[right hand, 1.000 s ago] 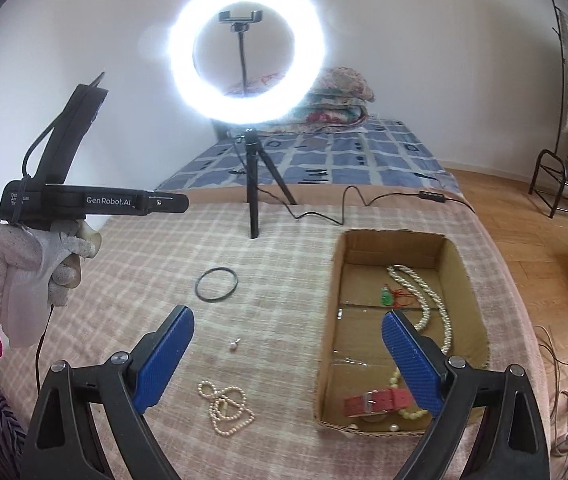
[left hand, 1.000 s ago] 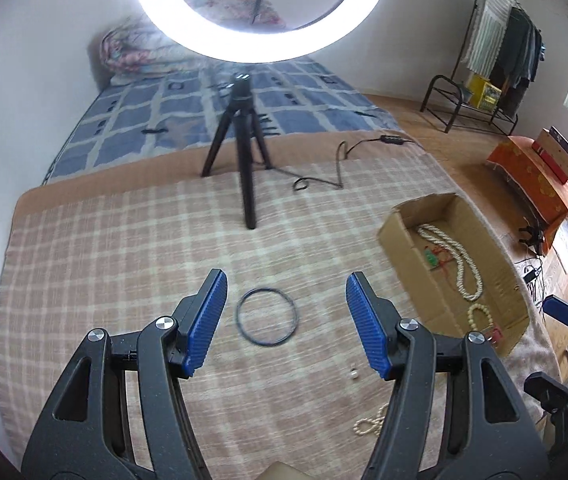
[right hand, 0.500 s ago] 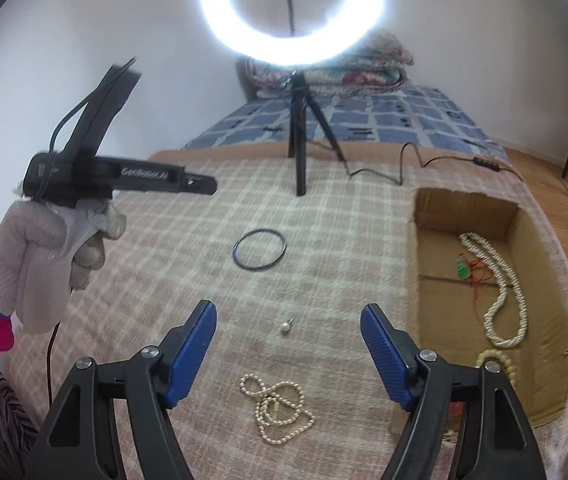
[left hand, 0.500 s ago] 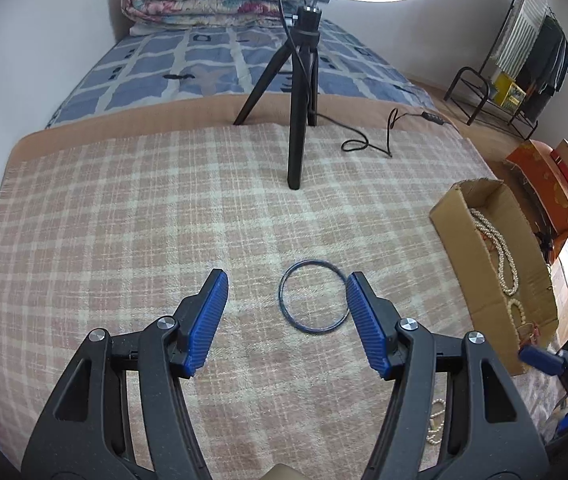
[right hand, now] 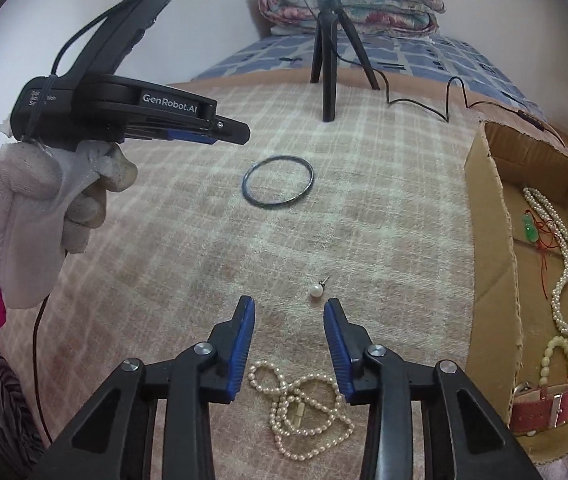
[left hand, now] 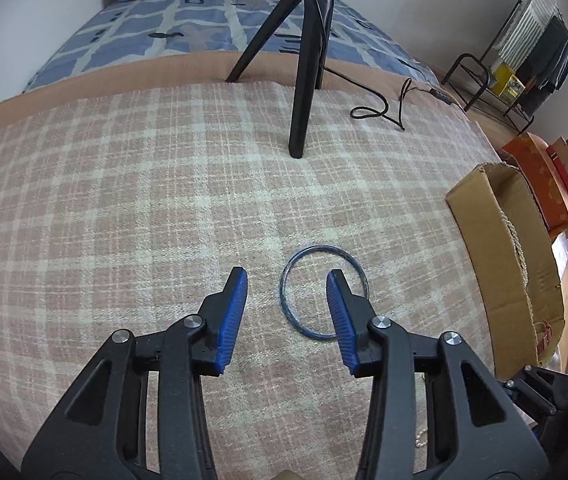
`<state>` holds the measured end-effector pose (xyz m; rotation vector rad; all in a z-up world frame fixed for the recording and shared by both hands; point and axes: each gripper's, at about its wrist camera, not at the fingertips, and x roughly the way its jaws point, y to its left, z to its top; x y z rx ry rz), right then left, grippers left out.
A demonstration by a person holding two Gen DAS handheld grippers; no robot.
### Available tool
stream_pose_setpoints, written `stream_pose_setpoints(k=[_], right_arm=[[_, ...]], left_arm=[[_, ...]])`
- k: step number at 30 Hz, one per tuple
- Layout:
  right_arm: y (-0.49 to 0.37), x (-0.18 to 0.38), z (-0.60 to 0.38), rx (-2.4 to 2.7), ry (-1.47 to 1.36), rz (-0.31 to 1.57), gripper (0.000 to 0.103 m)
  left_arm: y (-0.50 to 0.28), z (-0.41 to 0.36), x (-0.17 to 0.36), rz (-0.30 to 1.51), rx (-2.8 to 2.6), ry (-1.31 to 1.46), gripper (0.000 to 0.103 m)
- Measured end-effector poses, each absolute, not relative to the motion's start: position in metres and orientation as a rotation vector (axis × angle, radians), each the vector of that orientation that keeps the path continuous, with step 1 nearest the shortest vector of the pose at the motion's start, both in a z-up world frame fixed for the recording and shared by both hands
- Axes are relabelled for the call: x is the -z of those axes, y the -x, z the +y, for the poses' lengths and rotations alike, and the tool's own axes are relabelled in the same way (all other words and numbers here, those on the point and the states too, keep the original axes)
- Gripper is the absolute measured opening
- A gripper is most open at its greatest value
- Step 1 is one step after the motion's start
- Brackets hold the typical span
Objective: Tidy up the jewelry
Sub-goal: 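Close left tool on the black bangle while right tool closes on the pearl earring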
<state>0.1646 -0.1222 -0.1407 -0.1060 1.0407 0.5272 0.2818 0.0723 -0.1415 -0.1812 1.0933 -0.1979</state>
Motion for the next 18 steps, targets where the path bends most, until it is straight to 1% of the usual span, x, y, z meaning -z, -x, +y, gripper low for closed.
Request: stream_pose_setpoints(k=[2,13,16,18], right_arm=[[-0.168,0.146,-0.121,-0.516,0.111,1.057,0.033],[-0.181,0.157,-0.120,-0.510,0.079,1.091,0.031],[-0.183,0.158,-0.117,-0.513,0.079,1.092,0.030],[-0.184,0.160,-0.115,-0.512,0.085,1.093,0.030]], left_arm=[[-0.283,0.072,0.144,1.102,0.204,0.181,0.042],[-0.295,0.066,0.166,1.164,0.217,0.199,0.042],[-0.296,0.064,0.171,1.175,0.209,0.189,0.038],[-0.297,0.064,0.175,1.183,0.207,0.187,0.038]])
